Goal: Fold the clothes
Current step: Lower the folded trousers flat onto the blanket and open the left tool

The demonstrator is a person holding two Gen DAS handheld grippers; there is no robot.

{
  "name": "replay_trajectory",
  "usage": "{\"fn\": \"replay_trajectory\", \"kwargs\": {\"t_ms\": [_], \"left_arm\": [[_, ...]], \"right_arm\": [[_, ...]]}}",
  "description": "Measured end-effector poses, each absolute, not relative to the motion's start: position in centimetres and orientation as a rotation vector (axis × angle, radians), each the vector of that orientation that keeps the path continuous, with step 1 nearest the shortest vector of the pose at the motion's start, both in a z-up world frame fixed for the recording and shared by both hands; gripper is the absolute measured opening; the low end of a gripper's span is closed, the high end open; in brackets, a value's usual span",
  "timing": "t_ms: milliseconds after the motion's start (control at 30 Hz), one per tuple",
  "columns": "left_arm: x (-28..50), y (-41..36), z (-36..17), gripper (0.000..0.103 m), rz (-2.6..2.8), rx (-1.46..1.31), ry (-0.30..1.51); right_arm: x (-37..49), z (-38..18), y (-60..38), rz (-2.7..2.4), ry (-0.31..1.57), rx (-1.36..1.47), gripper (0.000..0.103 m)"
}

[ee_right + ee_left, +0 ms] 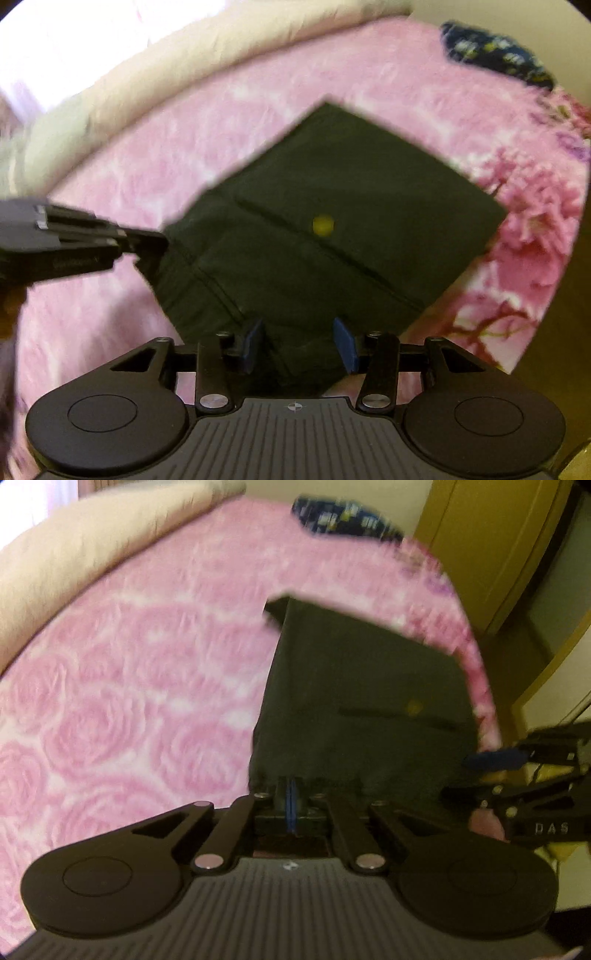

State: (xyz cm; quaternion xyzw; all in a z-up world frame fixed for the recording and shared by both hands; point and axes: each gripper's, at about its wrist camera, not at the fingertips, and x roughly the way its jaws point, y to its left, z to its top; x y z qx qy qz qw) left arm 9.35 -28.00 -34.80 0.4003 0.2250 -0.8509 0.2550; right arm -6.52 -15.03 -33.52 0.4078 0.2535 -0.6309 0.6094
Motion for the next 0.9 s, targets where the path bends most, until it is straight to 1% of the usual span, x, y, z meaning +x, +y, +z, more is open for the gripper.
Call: {"fn": "replay_trajectory", "kwargs": {"t_ms": [67,133,167,200,333,433,533,567,600,667,700,733,767,833,900], "left_arm": [[8.7,-27.8,-35.9,0.001,-2.294,1.127,0.609],[8.5,-27.5,-37.4,0.001,-2.26,1.135,0.62],[8.5,-27.4,-38.2,0.001,-2.243,1.138,0.626],[8.4,-27.2,-38.9,0.002,-2.225,1.14,0.631],[8.0,-26.7,-38.9,0.002,-2.188,1.138,0.619],[7.2,-26.7,-37.9,0.001,-2.124,1.162,0.631],[6.8,-25.3,-36.0,0.001,-2.052,1.182,0.664],[6.9,-24.5,-35.2,0.005,-2.026,1.188,0.679],[6.9,-23.7,-34.5,0.011,-2.001,1.193,0.694],[6.9,-22.2,-32.9,0.013,-1.949,1.203,0.723],[6.9,-21.4,-32.1,0.015,-1.923,1.208,0.738],[6.9,-20.7,-31.3,0.016,-1.897,1.212,0.752],[6.9,-19.9,-30.6,0.018,-1.871,1.216,0.766],[7.0,-18.4,-29.0,0.019,-1.819,1.225,0.793],[7.1,-16.7,-27.2,0.023,-1.788,1.222,0.804]], "right_arm": [[-5.9,-33.7,-14.9,-1.425,0.601,0.947,0.047],[-5.0,-36.2,-15.0,-1.405,0.683,0.974,0.047],[-4.6,-37.1,-14.7,-1.407,0.694,0.935,0.047],[-4.4,-37.5,-14.6,-1.407,0.696,0.906,0.047],[-5.0,-37.4,-14.9,-1.377,0.684,0.926,0.047],[-5.9,-36.8,-15.2,-1.334,0.676,0.968,0.047],[-7.4,-35.0,-15.0,-1.319,0.636,1.08,0.047],[-7.9,-34.5,-14.6,-1.324,0.622,1.129,0.048],[-8.5,-34.1,-14.1,-1.329,0.607,1.179,0.048],[-9.4,-33.4,-12.9,-1.314,0.583,1.27,0.048],[-9.9,-32.8,-12.0,-1.313,0.573,1.297,0.059],[-10.1,-32.0,-11.2,-1.322,0.562,1.293,0.086],[-10.3,-31.3,-10.3,-1.332,0.552,1.283,0.092],[-10.6,-29.6,-8.8,-1.351,0.542,1.261,0.091],[-10.6,-27.8,-7.6,-1.368,0.547,1.234,0.091]]}}
